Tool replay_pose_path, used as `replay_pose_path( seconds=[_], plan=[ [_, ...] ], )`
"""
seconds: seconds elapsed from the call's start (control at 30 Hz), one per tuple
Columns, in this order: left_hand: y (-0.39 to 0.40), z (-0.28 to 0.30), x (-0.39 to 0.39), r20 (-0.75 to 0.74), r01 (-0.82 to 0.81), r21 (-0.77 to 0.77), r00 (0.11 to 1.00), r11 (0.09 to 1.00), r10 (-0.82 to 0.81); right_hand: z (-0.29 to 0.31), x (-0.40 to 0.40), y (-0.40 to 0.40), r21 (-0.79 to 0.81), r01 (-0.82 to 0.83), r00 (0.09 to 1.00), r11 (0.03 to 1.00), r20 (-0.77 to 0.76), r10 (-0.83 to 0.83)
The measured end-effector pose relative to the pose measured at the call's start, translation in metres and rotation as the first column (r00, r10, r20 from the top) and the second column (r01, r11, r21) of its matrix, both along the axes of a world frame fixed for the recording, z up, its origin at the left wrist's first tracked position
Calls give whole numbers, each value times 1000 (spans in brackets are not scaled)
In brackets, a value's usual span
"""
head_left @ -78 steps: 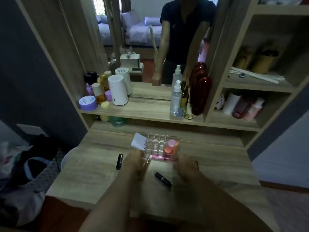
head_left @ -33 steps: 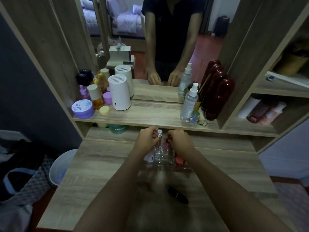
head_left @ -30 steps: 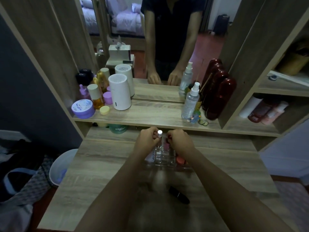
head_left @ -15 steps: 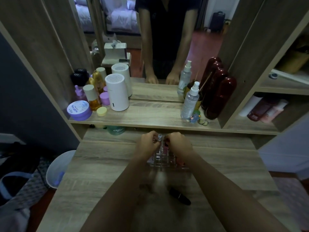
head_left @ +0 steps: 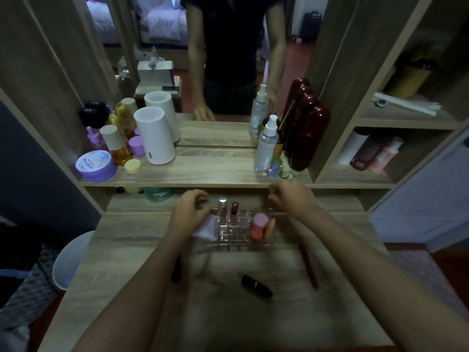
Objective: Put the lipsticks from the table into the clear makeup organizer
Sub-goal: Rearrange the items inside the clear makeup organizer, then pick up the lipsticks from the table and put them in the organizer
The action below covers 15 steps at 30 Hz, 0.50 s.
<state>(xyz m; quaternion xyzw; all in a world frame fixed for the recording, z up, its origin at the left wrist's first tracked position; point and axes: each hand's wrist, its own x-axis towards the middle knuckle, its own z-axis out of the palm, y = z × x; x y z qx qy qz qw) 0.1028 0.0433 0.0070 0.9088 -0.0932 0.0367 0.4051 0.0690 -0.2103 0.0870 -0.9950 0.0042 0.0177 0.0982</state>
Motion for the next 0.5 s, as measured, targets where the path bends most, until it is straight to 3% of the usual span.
replay_pose_path(
  seconds=[0.1,0.23,0.5],
  plan=[
    [30,-5,-9,22,-123,11,992,992,123,3,-20,-48,-2,134,988,991,-75,-133],
    [62,-20,-28,-14,-204,103,978,974,206,-25,-56,-71,27,234,923,972,-321,-214],
    [74,-42,-64,-272,-245,147,922,958,277,-83,-98,-62,54,314,828,948,-504,-245]
  ],
)
